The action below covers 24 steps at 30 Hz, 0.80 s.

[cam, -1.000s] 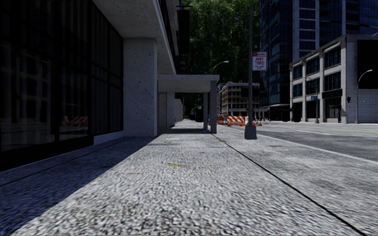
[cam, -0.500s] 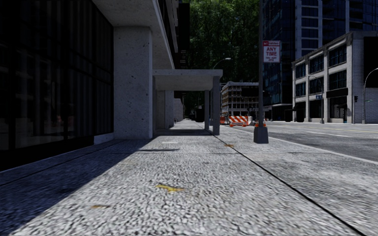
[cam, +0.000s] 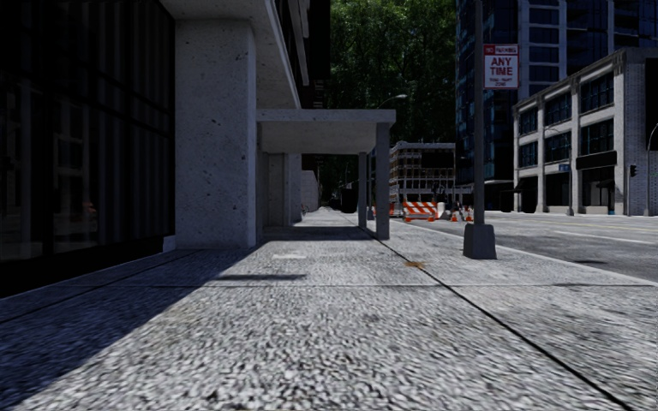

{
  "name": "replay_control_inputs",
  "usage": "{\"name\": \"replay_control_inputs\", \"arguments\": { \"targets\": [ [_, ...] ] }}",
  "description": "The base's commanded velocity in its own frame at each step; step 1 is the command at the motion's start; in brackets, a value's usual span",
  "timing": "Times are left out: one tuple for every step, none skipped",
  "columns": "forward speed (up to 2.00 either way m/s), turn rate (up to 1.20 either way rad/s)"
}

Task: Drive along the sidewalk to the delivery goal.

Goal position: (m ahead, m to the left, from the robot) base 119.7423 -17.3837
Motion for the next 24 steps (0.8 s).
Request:
{"name": "replay_control_inputs", "arguments": {
  "targets": [
    [2.0,0.0],
    [2.0,0.0],
    [2.0,0.0],
    [2.0,0.0],
    [2.0,0.0],
    [2.0,0.0],
    [2.0,0.0],
    [2.0,0.0],
    [2.0,0.0],
    [2.0,0.0],
    [2.0,0.0],
    [2.0,0.0],
    [2.0,0.0],
    [2.0,0.0],
    [2.0,0.0],
    [2.0,0.0],
    [2.0,0.0],
    [2.0,0.0],
    [2.0,0.0],
    [2.0,0.0],
    [2.0,0.0],
    [2.0,0.0],
    [2.0,0.0],
    [2.0,0.0]
  ]
}}
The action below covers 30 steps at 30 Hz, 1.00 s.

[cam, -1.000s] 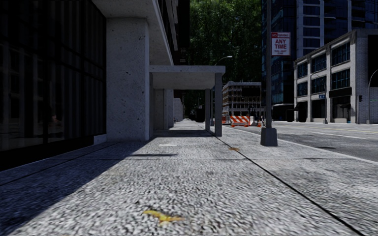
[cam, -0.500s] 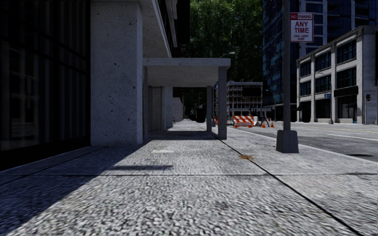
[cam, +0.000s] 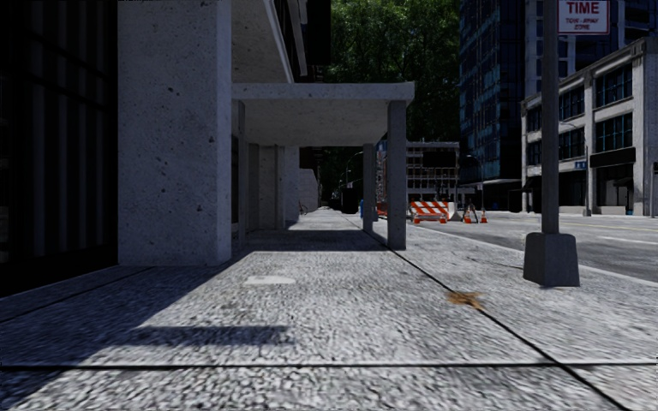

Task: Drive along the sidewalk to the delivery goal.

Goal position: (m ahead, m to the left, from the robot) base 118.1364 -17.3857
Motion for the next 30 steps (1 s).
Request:
{"name": "replay_control_inputs", "arguments": {
  "targets": [
    [2.0,0.0],
    [2.0,0.0],
    [2.0,0.0],
    [2.0,0.0],
    [2.0,0.0],
    [2.0,0.0],
    [2.0,0.0],
    [2.0,0.0],
    [2.0,0.0],
    [2.0,0.0],
    [2.0,0.0],
    [2.0,0.0],
    [2.0,0.0],
    [2.0,0.0],
    [2.0,0.0],
    [2.0,0.0],
    [2.0,0.0],
    [2.0,0.0],
    [2.0,0.0],
    [2.0,0.0],
    [2.0,0.0],
    [2.0,0.0],
    [2.0,0.0],
    [2.0,0.0],
    [2.0,0.0],
    [2.0,0.0],
    [2.0,0.0],
    [2.0,0.0],
    [2.0,0.0],
    [2.0,0.0]
  ]
}}
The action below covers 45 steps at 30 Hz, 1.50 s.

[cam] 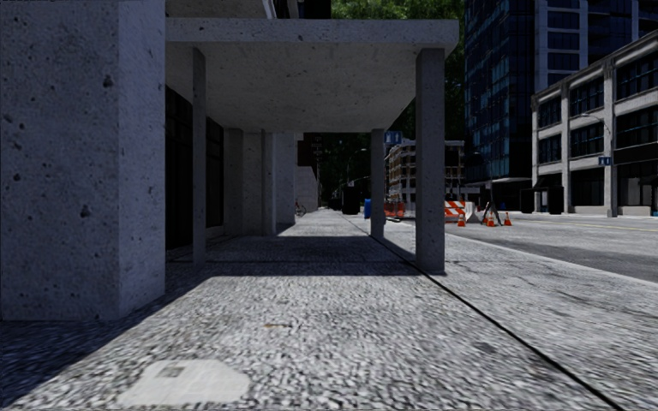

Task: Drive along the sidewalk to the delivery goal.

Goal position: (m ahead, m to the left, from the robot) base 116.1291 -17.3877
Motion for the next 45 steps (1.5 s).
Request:
{"name": "replay_control_inputs", "arguments": {
  "targets": [
    [2.0,0.0],
    [2.0,0.0],
    [2.0,0.0],
    [2.0,0.0],
    [2.0,0.0],
    [2.0,0.0],
    [2.0,0.0],
    [2.0,0.0],
    [2.0,0.0],
    [2.0,0.0],
    [2.0,0.0],
    [2.0,0.0],
    [2.0,0.0],
    [2.0,0.0],
    [2.0,0.0],
    [2.0,0.0],
    [2.0,0.0],
    [2.0,0.0],
    [2.0,0.0],
    [2.0,0.0],
    [2.0,0.0],
    [2.0,0.0],
    [2.0,0.0],
    [2.0,0.0],
    [2.0,0.0],
    [2.0,0.0],
    [2.0,0.0],
    [2.0,0.0],
    [2.0,0.0],
    [2.0,0.0],
    [2.0,0.0],
    [2.0,0.0],
    [2.0,0.0],
    [2.0,0.0],
    [2.0,0.0],
    [2.0,0.0],
    [2.0,0.0],
    [2.0,0.0],
    [2.0,0.0],
    [2.0,0.0],
    [2.0,0.0],
    [2.0,0.0],
    [2.0,0.0],
    [2.0,0.0],
    [2.0,0.0]
  ]
}}
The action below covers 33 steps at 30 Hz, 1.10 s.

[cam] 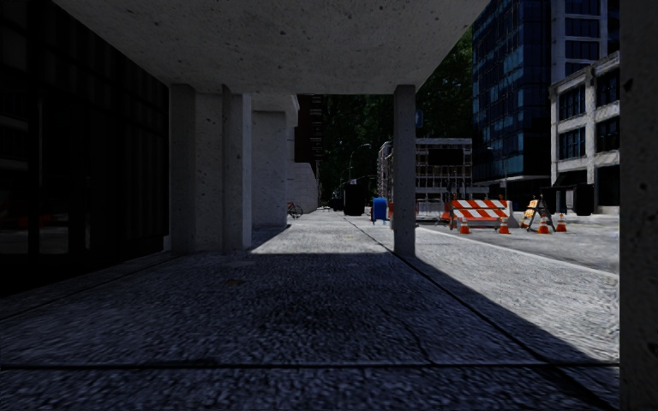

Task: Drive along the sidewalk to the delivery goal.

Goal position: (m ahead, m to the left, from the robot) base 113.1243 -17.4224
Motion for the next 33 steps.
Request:
{"name": "replay_control_inputs", "arguments": {
  "targets": [
    [2.0,0.0],
    [2.0,0.0],
    [2.0,0.0],
    [2.0,0.0],
    [2.0,0.0],
    [2.0,0.0],
    [2.0,0.0],
    [2.0,0.0],
    [2.0,0.0],
    [2.0,0.0],
    [2.0,0.0],
    [2.0,0.0],
    [2.0,0.0],
    [2.0,0.0],
    [2.0,0.0],
    [2.0,0.0],
    [2.0,0.0],
    [2.0,0.0],
    [2.0,0.0],
    [2.0,0.0],
    [2.0,0.0],
    [2.0,0.0],
    [2.0,0.0],
    [2.0,0.0],
    [2.0,0.0],
    [2.0,0.0],
    [2.0,0.0],
    [2.0,0.0],
    [2.0,0.0],
    [2.0,0.0],
    [2.0,0.0],
    [2.0,0.0],
    [2.0,0.0]
  ]
}}
